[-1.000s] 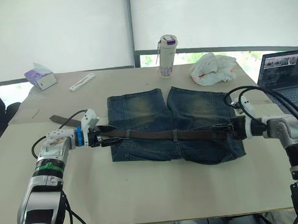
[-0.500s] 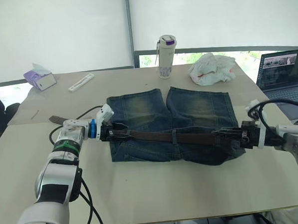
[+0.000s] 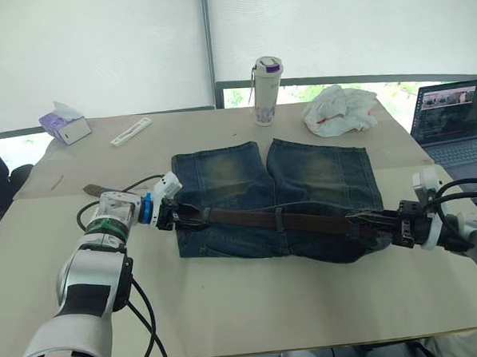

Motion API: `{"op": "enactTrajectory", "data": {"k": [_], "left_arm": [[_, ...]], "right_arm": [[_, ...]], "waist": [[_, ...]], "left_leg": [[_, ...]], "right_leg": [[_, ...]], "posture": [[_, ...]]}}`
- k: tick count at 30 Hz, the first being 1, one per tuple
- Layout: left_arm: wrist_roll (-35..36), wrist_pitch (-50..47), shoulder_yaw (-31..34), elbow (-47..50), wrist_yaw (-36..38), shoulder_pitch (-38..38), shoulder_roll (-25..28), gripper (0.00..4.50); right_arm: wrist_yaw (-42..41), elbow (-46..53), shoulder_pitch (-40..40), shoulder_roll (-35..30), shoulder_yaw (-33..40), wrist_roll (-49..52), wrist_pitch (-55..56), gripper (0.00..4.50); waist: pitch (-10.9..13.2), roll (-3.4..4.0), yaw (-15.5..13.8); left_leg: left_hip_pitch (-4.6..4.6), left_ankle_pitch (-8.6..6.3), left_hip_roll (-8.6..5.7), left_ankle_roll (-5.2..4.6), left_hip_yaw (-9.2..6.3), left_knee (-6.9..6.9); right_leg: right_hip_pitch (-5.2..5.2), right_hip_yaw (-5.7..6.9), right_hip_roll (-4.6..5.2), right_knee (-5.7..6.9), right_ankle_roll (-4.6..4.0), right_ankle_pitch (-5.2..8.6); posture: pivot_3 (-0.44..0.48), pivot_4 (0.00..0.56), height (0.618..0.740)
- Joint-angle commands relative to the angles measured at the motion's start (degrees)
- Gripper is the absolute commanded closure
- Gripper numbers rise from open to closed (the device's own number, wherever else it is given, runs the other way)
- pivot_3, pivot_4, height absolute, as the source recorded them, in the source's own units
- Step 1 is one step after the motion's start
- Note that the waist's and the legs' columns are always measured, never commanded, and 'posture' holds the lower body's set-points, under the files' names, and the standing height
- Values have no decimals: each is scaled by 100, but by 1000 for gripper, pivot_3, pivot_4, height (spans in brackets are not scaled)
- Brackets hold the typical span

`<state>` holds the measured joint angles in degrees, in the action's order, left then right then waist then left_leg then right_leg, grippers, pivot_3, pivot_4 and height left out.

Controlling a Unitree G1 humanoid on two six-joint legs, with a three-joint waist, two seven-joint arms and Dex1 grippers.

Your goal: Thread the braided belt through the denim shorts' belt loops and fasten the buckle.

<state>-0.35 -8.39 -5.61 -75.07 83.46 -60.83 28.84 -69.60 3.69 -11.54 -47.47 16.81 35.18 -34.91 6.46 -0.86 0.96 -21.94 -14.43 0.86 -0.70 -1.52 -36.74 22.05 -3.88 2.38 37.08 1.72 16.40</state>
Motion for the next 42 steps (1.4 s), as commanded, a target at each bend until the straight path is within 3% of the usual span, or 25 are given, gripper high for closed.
{"op": "enactTrajectory", "data": {"k": [1,2,8,11,14,18,24,32,36,41,42], "left_arm": [[-131,-236,14,-65,223,-21,20,507],[-105,-306,57,-69,290,-26,21,789],[47,-534,377,-65,161,-56,35,3513],[-76,-442,336,-47,149,4,70,4500],[-21,-404,454,-33,31,11,87,4500],[142,163,810,56,-707,-59,121,4500],[298,972,1265,90,-1779,-435,37,4500],[156,1566,1420,-29,-3262,-813,-175,4500],[138,2545,1320,221,-2578,-673,-52,4500],[-57,5175,953,855,-1905,252,289,4500],[-57,6204,825,1028,-1737,558,433,4500]], "right_arm": [[32,277,9,15,220,224,150,4476],[39,295,24,13,222,226,144,4476],[140,301,3,57,188,218,159,4476],[181,320,-18,101,172,225,161,4476],[213,330,-22,142,181,237,156,4476],[430,240,-80,200,211,101,273,4476],[1032,-433,-832,557,-75,-458,974,4476],[1611,-2745,-2561,1344,-680,-1564,2771,4476],[1313,-2582,-2408,1038,-598,-1676,3230,4476],[1148,-1626,-1151,676,-561,-2137,4859,4476],[1186,-1508,-886,665,-509,-2260,5436,4476]], "waist": [[-1,2,2],[-1,2,3],[-1,1,3],[-1,2,6],[-1,2,7],[-1,1,3],[0,0,-2],[-1,4,18],[-2,8,-25],[-7,15,-75],[-7,15,-63]], "left_leg": [[0,0,0,0,0,0],[1,0,0,0,0,0],[0,0,0,-1,-1,0],[0,0,0,-1,-1,-1],[1,0,1,-1,-1,0],[0,0,2,-1,-2,-1],[-1,0,2,0,-1,-3],[6,0,0,0,5,-7],[2,2,-2,3,4,-3],[2,2,-2,5,5,0],[7,2,-1,4,8,1]], "right_leg": [[0,0,0,1,0,0],[0,0,0,1,0,0],[0,0,0,1,0,0],[0,0,0,1,0,0],[0,0,0,2,0,0],[0,0,0,2,0,0],[2,-2,2,3,0,-1],[7,-5,8,11,0,-2],[14,-2,10,16,-1,-2],[7,6,19,10,0,-3],[5,1,19,9,0,-3]], "posture": [[0,150,740],[0,150,740],[0,150,740],[0,150,740],[0,150,740],[0,150,740],[0,150,740],[0,150,740],[0,150,740],[0,150,740],[0,150,740]]}}
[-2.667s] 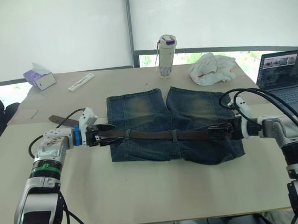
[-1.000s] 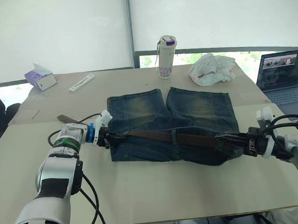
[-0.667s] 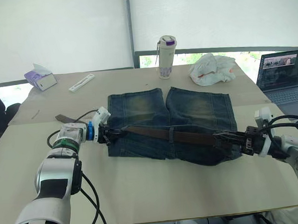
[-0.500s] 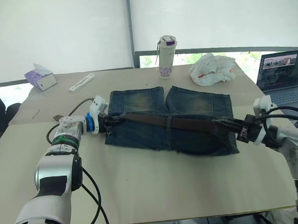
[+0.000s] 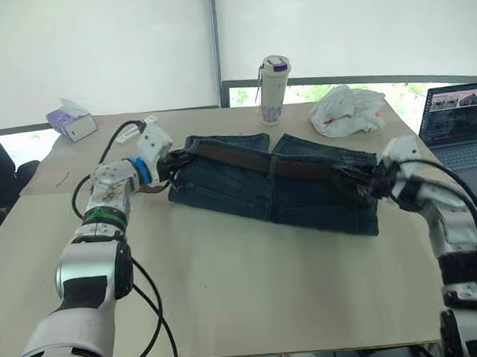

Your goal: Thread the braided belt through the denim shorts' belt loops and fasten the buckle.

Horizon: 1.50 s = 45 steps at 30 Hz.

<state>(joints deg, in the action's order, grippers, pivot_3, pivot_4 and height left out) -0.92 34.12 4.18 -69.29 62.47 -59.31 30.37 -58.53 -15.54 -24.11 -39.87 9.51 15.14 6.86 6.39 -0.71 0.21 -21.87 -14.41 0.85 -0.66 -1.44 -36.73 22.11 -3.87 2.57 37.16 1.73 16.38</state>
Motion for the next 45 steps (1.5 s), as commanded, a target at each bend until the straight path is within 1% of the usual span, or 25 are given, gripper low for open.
{"op": "enactTrajectory", "data": {"k": [1,4,7,9,11,13,14,15,17,19,22,23,24,26,27,28,29,31,33,34,36,38,41,43,45], "left_arm": [[106,2782,-256,592,597,678,397,4500],[549,4061,-362,755,840,1196,694,4500],[520,5509,-1021,741,614,1592,1266,4500],[492,5807,-1352,995,472,1891,1582,4500],[333,5838,-1646,1288,403,2152,1838,3574],[143,5838,-1874,1532,316,2351,2054,2840],[-14,5838,-1963,1628,259,2427,2162,2318],[-106,5838,-2034,1686,188,2480,2244,1792],[-382,5838,-2130,1699,-25,2570,2403,847],[-757,5838,-2262,1423,-219,2568,2556,0],[-917,5838,-2768,647,-261,2390,2724,0],[-762,5821,-3061,390,-154,2342,2780,0],[-177,5516,-3246,368,297,2403,2788,0],[1509,3932,-2645,566,2049,2569,2451,0],[2151,2898,-2481,760,2629,2657,2399,0],[2548,2187,-2481,915,2909,2716,2433,0],[2777,1636,-2740,1175,2982,2802,2616,0],[3451,-46,-3091,1998,3003,2978,3023,0],[4206,-1724,-3182,2722,3003,2973,3339,0],[4462,-2222,-3203,2946,3003,2943,3447,0],[4799,-3141,-3040,3101,3003,2751,3428,0],[5036,-4020,-2710,3099,3003,2481,3236,0],[4984,-4680,-2287,2914,3003,2273,3038,0],[4740,-4905,-1842,2508,2729,2072,2782,0],[4475,-5005,-1410,2138,1865,1872,2521,0]], "right_arm": [[24,493,638,-117,235,-366,1952,4476],[-67,572,1266,-149,285,-503,3847,4476],[-87,406,1794,-344,171,-586,5385,4476],[-56,138,2073,-516,-26,-806,6369,4476],[44,-151,2240,-667,-218,-970,7026,4476],[200,-397,2378,-855,-343,-1133,7465,4476],[268,-470,2495,-1007,-395,-1203,7605,3444],[330,-500,2652,-1204,-507,-1146,7615,3087],[367,-451,3056,-1880,-1094,-789,7623,2421],[159,-216,3667,-2506,-1616,108,6958,1703],[-478,456,4523,-3213,-1940,1574,5262,682],[-668,896,4945,-3502,-1862,2346,4223,318],[-869,1298,5341,-3809,-1718,3021,3330,29],[-1266,1819,5914,-4210,-1209,3905,2099,29],[-1365,1954,5985,-4249,-881,4192,1664,29],[-1351,2047,5916,-4177,-594,4343,1342,29],[-1298,2163,5809,-4076,-322,4458,1020,29],[-1097,2474,5589,-3924,119,4699,293,29],[-562,2921,5123,-3699,234,4757,-324,29],[-295,3105,4876,-3565,224,4727,-584,29],[330,3410,4278,-3209,1,4433,-1047,29],[801,3625,3683,-2746,-432,3920,-1409,29],[1373,3681,3184,-2170,-916,3270,-2001,29],[1519,3620,3030,-1824,-1165,2684,-2023,29],[1467,3665,3071,-1686,-1379,2138,-2026,29]], "waist": [[0,0,29],[0,1,69],[1,0,79],[3,2,78],[11,5,82],[14,3,87],[16,4,84],[17,4,74],[18,6,69],[23,4,79],[37,-22,106],[37,-22,122],[35,-18,142],[32,-5,194],[29,10,226],[30,13,242],[36,6,256],[47,-13,269],[51,-18,240],[56,-21,229],[66,-9,180],[69,-2,114],[72,-8,57],[72,-8,46],[71,-7,44]], "left_leg": [[-1,0,1,1,2,0],[11,0,6,0,5,3],[22,-2,9,-2,4,3],[43,-5,8,-6,5,5],[92,-13,11,-18,6,18],[128,-15,12,-20,9,32],[135,-15,12,-20,9,33],[139,-15,11,-20,10,34],[144,-15,11,-20,15,36],[163,-15,10,-20,20,49],[191,-16,11,-22,29,82],[190,-16,13,-22,25,84],[190,-16,19,-22,23,83],[190,-16,22,-22,23,85],[190,-16,21,-22,23,84],[191,-16,19,-22,22,81],[190,-16,19,-22,21,77],[175,-16,25,-21,6,69],[168,-17,46,-20,-14,62],[168,-17,51,-20,-21,61],[168,-17,66,-20,-30,51],[167,-16,49,-19,-17,43],[154,-16,21,-20,-13,33],[138,-17,11,-20,-13,27],[112,-17,8,-21,-16,5]], "right_leg": [[1,-5,0,-3,0,0],[-1,-17,-1,-2,0,0],[-6,-19,-1,-6,0,0],[-23,-23,0,-8,-1,0],[-87,-22,0,-28,0,2],[-116,-27,3,-49,1,4],[-119,-30,6,-51,2,6],[-122,-32,11,-50,5,11],[-126,-34,19,-48,7,17],[-145,-35,37,-50,8,27],[-209,-33,77,-68,-3,51],[-214,-33,85,-74,-6,52],[-216,-33,88,-77,-7,51],[-219,-32,98,-76,-7,51],[-219,-26,96,-71,-7,51],[-211,-12,84,-51,-11,55],[-204,-9,74,-43,-11,59],[-189,-7,42,-36,-12,61],[-183,-7,4,-37,-12,63],[-182,-5,-8,-38,-12,63],[-174,6,-24,-36,-13,65],[-172,7,-22,-34,-10,67],[-157,7,-22,-37,-9,69],[-142,1,-18,-36,-10,69],[-122,3,-18,-33,-9,69]], "posture": [[0,150,740],[0,150,740],[0,150,740],[0,150,740],[0,150,740],[0,150,740],[0,150,740],[0,150,740],[0,150,740],[0,150,740],[0,150,740],[0,150,740],[0,150,740],[0,150,740],[0,150,740],[0,150,740],[0,150,740],[0,150,740],[0,150,740],[0,150,740],[0,150,740],[0,150,740],[0,150,740],[0,150,740],[0,150,740]]}}
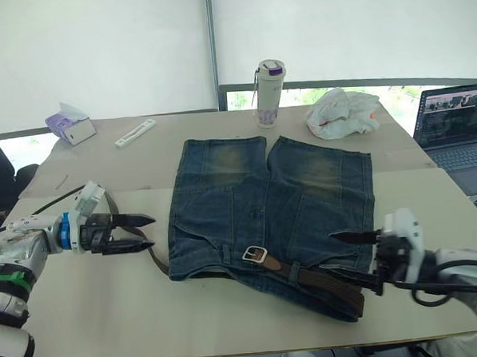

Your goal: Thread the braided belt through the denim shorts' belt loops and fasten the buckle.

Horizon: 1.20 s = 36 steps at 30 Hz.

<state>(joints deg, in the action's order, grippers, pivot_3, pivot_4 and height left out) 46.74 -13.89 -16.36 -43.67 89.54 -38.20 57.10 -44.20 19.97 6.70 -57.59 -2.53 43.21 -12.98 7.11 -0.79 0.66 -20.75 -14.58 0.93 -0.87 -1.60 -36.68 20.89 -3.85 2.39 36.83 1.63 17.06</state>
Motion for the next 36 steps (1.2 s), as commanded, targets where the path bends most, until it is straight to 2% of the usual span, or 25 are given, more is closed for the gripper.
{"op": "enactTrajectory", "data": {"k": [1,3,4,6,7,9,11,14,18,22,27,32,36], "left_arm": [[-415,-245,867,-577,-1383,-329,-253,0],[-431,-358,1518,-473,-2420,-223,-353,0],[-546,-196,1802,-250,-2957,-35,-392,0],[-1087,148,2101,63,-4170,200,-453,0],[-1248,166,2359,156,-4998,173,-526,0],[-1235,-95,2862,317,-5947,95,-682,0],[-1609,-415,3106,607,-7051,179,-702,0],[-1824,-1175,3406,1121,-8193,437,-982,0],[-1985,-1622,3398,1463,-8411,517,-1429,0],[-2331,-1445,3314,777,-8355,210,-1756,0],[-2754,-724,3104,-294,-7806,-511,-1943,0],[-2976,-255,3154,-800,-7640,-811,-1988,0],[-3272,-234,3046,-1478,-7778,-1116,-2051,0]], "right_arm": [[52,87,45,100,-308,-1065,29,29],[-58,113,230,104,-477,-1655,278,29],[-113,192,279,205,-416,-1640,346,29],[-223,498,276,533,-79,-1083,322,29],[-382,747,227,724,159,-480,277,29],[-517,964,103,958,457,127,77,29],[-410,941,-262,1087,540,51,-51,29],[-516,824,-872,1236,473,-24,-162,29],[-627,645,-1315,1406,315,-360,-187,29],[-746,486,-1541,1590,175,-625,-173,29],[-799,431,-1534,1768,239,-731,-153,29],[-793,474,-1374,1847,400,-679,-211,29],[-741,489,-1354,1898,457,-756,-185,29]], "waist": [[-1,1,2],[-2,-4,3],[-3,-5,15],[-4,-7,52],[-4,-8,62],[-3,-9,59],[-9,-24,52],[-15,-33,30],[-22,-23,-74],[-24,-27,-121],[-24,-30,-117],[-24,-30,-65],[-24,-31,-12]], "left_leg": [[-12,0,-2,-1,-2,-10],[-27,0,-4,-1,-7,-19],[-27,0,-4,-1,-13,-19],[-25,0,4,-1,-31,-17],[-23,0,7,-1,-43,-15],[-23,0,15,0,-58,-13],[-22,1,18,3,-72,-13],[-14,-2,9,10,-77,-11],[-18,-4,-8,20,-84,-10],[-31,0,-19,27,-87,-10],[-34,1,-27,29,-88,-10],[-35,1,-30,29,-86,-10],[-33,2,-30,29,-89,-9]], "right_leg": [[13,-1,4,9,1,0],[25,-1,5,15,2,-1],[26,-1,6,16,2,-1],[27,-6,6,19,1,-2],[27,-11,6,22,1,-3],[26,-11,10,30,0,-7],[21,-5,12,29,4,-13],[17,-3,21,28,4,-14],[19,7,41,31,8,-17],[27,16,53,26,12,-20],[28,26,52,23,11,-20],[28,27,59,23,12,-20],[27,27,56,25,12,-20]], "posture": [[0,150,740],[0,150,740],[0,150,740],[0,150,740],[0,150,740],[0,150,740],[0,150,740],[0,150,740],[0,150,740],[0,150,740],[0,150,740],[0,150,740],[0,150,740]]}}
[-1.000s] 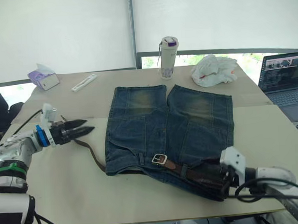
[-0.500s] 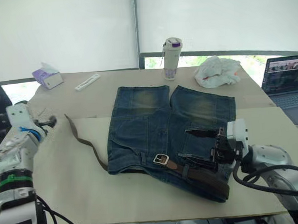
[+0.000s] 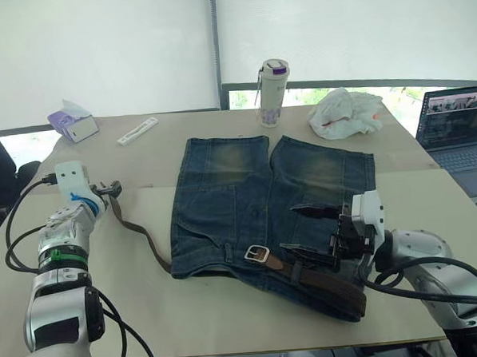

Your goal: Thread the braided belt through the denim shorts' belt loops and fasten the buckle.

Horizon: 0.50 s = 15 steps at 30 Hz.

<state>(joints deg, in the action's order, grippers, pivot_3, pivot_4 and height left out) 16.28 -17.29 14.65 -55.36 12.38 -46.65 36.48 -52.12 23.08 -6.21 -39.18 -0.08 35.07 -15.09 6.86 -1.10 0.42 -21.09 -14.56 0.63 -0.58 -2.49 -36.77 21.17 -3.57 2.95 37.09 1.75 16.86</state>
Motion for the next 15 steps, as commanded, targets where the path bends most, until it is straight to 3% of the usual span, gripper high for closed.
{"op": "enactTrajectory", "data": {"k": [1,15], "left_arm": [[-269,74,-57,-430,-103,-326,-11,0],[-591,-94,-27,-997,-280,-545,-123,0]], "right_arm": [[59,187,-74,74,220,62,7,29],[174,251,-75,191,182,-5,-29,29]], "waist": [[0,0,19],[1,-2,29]], "left_leg": [[0,1,-8,1,0,0],[0,1,-19,2,-7,0]], "right_leg": [[0,0,-1,0,0,0],[-1,3,4,1,2,0]], "posture": [[0,150,740],[0,150,740]]}}
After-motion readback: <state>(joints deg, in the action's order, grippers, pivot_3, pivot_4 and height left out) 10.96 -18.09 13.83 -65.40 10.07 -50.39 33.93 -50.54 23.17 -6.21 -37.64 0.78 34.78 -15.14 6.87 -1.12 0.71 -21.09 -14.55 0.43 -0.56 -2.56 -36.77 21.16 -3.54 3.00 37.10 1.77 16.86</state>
